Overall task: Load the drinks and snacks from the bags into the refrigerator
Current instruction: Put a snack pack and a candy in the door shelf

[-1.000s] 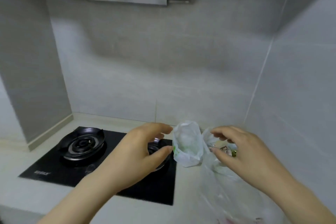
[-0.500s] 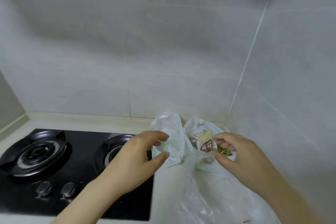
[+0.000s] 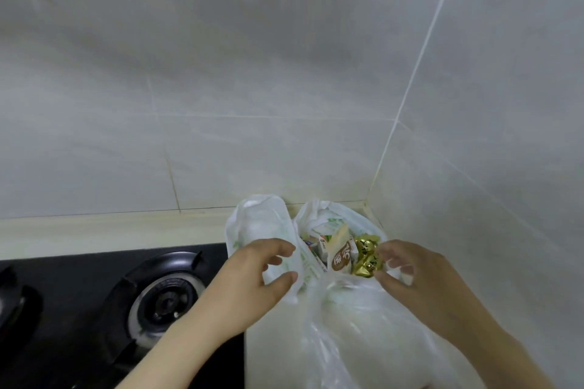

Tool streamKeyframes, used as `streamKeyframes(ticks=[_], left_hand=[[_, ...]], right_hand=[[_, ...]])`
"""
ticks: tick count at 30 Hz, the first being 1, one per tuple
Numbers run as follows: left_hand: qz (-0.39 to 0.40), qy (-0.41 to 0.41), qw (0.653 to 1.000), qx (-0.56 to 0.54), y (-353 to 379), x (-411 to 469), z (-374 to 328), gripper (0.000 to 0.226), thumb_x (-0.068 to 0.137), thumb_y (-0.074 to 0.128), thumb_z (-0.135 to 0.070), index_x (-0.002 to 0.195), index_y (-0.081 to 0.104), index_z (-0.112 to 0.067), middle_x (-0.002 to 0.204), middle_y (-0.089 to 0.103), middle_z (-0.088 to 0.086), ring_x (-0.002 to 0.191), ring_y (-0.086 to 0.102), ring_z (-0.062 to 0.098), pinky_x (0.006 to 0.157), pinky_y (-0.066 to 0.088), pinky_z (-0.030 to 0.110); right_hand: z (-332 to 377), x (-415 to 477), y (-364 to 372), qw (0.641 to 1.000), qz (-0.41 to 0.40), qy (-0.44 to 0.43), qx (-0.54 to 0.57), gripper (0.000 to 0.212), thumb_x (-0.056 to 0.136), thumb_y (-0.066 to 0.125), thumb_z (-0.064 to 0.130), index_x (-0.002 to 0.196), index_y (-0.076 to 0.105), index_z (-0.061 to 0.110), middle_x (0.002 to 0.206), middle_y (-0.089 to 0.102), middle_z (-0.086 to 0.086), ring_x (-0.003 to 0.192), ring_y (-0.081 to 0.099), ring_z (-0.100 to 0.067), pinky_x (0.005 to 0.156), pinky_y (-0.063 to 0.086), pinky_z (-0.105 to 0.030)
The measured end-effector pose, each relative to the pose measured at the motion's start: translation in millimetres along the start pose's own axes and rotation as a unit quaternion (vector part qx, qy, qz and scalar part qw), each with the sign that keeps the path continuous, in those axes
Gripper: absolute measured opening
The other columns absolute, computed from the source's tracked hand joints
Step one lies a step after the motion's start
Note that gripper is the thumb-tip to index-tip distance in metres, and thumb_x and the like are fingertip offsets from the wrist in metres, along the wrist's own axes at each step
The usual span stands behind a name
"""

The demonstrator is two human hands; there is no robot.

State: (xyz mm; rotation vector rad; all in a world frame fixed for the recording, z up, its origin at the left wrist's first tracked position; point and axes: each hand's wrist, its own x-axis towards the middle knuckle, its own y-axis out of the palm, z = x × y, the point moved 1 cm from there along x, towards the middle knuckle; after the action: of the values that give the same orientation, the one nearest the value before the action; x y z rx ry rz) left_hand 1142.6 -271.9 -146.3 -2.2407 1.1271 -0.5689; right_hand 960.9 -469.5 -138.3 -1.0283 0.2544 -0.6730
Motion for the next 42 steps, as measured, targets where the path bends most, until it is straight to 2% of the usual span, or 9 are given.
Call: streamKeyframes(ticks=[8, 14, 19, 23, 26, 33, 35, 39, 42], left_hand=[[0.018, -0.036, 0.999, -0.003, 15, 40, 20, 0.028, 0.086, 0.065, -0.034, 0.114, 0.059, -0.037, 0.11, 0.059, -0.027, 0.099, 0.054, -0.015, 0.083, 0.041, 0.003], [0.03, -0.067, 0.997, 0.001, 48, 76, 27, 0.029, 0.087, 0.065, -0.033, 0.115, 0.058, -0.035, 0.109, 0.059, -0.023, 0.098, 0.056, -0.009, 0.088, 0.045, 0.01], [0.054, -0.093, 0.994, 0.016, 85, 109, 35, 0.031, 0.088, 0.063, -0.033, 0.118, 0.058, -0.031, 0.111, 0.059, -0.021, 0.098, 0.057, -0.005, 0.087, 0.047, 0.014], [0.061, -0.119, 0.99, 0.043, 111, 129, 46, 0.037, 0.087, 0.064, -0.036, 0.123, 0.056, -0.028, 0.115, 0.06, -0.016, 0.098, 0.059, 0.0, 0.089, 0.049, 0.021], [0.066, -0.134, 0.987, 0.051, 124, 140, 52, 0.042, 0.086, 0.064, -0.037, 0.125, 0.054, -0.029, 0.119, 0.057, -0.014, 0.098, 0.059, 0.0, 0.089, 0.05, 0.023], [0.08, -0.144, 0.985, 0.043, 150, 167, 59, 0.039, 0.086, 0.064, -0.036, 0.122, 0.055, -0.024, 0.116, 0.059, -0.009, 0.093, 0.06, 0.004, 0.085, 0.05, 0.025], [0.086, -0.147, 0.985, 0.038, 157, 173, 59, 0.039, 0.086, 0.064, -0.034, 0.122, 0.056, -0.022, 0.115, 0.06, -0.007, 0.092, 0.06, 0.007, 0.082, 0.05, 0.023], [0.096, -0.146, 0.984, 0.045, 169, 184, 57, 0.04, 0.085, 0.064, -0.035, 0.123, 0.056, -0.022, 0.111, 0.061, -0.006, 0.089, 0.059, 0.011, 0.08, 0.05, 0.027], [0.1, -0.142, 0.983, 0.059, 176, 191, 57, 0.032, 0.086, 0.062, -0.034, 0.116, 0.059, -0.021, 0.096, 0.058, -0.008, 0.081, 0.054, 0.01, 0.066, 0.041, 0.021]], right_hand=[[-27, 39, 18, 0.998, 0.027, 0.031, 0.038, 0.03, 0.082, 0.072, 0.028, 0.111, 0.064, 0.031, 0.102, 0.066, 0.019, 0.093, 0.061, 0.004, 0.087, 0.052, -0.024], [-63, 70, 37, 0.994, 0.065, 0.046, 0.076, 0.031, 0.083, 0.072, 0.025, 0.112, 0.063, 0.029, 0.1, 0.063, 0.022, 0.094, 0.06, 0.003, 0.088, 0.05, -0.022], [-100, 95, 50, 0.989, 0.078, 0.074, 0.099, 0.028, 0.083, 0.072, 0.024, 0.104, 0.059, 0.039, 0.1, 0.066, 0.019, 0.095, 0.061, 0.001, 0.089, 0.052, -0.029], [-125, 106, 61, 0.985, 0.08, 0.096, 0.115, 0.027, 0.083, 0.072, 0.02, 0.109, 0.066, 0.025, 0.101, 0.066, 0.015, 0.096, 0.062, -0.003, 0.084, 0.055, -0.028], [-138, 106, 68, 0.984, 0.074, 0.107, 0.126, 0.026, 0.084, 0.071, 0.021, 0.109, 0.066, 0.026, 0.1, 0.066, 0.015, 0.094, 0.061, -0.001, 0.082, 0.053, -0.023], [-159, 104, 81, 0.974, 0.092, 0.148, 0.147, 0.028, 0.085, 0.068, 0.019, 0.112, 0.065, 0.026, 0.099, 0.065, 0.014, 0.092, 0.061, -0.004, 0.077, 0.058, -0.041], [-162, 105, 84, 0.974, 0.091, 0.15, 0.147, 0.028, 0.084, 0.069, 0.018, 0.112, 0.066, 0.023, 0.097, 0.065, 0.013, 0.091, 0.061, -0.005, 0.078, 0.058, -0.039], [-167, 113, 91, 0.978, 0.074, 0.151, 0.124, 0.027, 0.084, 0.07, 0.018, 0.111, 0.067, 0.018, 0.095, 0.065, 0.01, 0.088, 0.059, -0.001, 0.075, 0.052, -0.022], [-167, 122, 98, 0.983, 0.059, 0.145, 0.098, 0.026, 0.085, 0.069, 0.019, 0.111, 0.066, 0.018, 0.093, 0.063, 0.01, 0.086, 0.058, -0.003, 0.067, 0.04, -0.009]])
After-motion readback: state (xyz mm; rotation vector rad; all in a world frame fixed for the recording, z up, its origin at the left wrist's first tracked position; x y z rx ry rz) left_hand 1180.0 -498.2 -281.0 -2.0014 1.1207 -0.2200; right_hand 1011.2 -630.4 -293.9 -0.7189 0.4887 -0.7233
